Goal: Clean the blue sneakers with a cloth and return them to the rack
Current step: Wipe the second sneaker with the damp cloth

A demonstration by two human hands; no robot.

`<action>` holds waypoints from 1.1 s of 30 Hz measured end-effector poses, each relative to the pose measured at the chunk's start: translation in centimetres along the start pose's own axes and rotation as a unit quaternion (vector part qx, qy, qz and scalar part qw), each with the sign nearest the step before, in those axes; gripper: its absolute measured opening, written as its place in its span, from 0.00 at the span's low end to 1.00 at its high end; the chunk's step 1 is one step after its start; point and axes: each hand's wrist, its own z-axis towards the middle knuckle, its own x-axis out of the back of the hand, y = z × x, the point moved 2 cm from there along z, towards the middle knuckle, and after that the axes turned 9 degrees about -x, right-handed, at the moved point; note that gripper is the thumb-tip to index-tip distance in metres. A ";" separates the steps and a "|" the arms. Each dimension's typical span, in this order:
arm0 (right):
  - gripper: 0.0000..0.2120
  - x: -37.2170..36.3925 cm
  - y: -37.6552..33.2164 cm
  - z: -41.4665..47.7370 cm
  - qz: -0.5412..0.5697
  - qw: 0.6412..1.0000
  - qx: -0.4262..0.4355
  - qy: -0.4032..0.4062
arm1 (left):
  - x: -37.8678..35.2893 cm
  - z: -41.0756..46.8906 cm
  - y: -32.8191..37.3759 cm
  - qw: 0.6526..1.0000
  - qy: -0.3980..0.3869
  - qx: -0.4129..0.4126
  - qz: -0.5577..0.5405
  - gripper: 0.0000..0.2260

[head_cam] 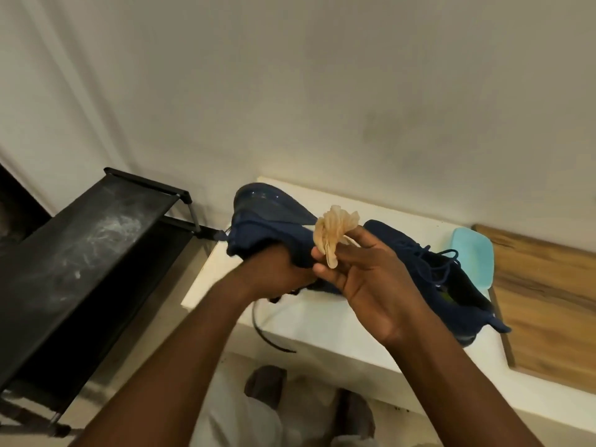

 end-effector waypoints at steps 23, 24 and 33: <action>0.08 4.5 1.9 4.2 -0.497 0.836 0.160 0.169 | -0.4 1.1 -3.2 0.906 0.267 0.084 -0.317 0.26; 0.07 4.4 1.9 4.0 -0.499 0.841 0.143 0.155 | -0.1 1.1 -3.3 0.913 0.269 0.067 -0.299 0.23; 0.13 5.2 2.2 3.6 -0.431 0.859 0.187 0.206 | -1.5 1.9 -2.4 0.966 0.146 -0.094 -0.189 0.24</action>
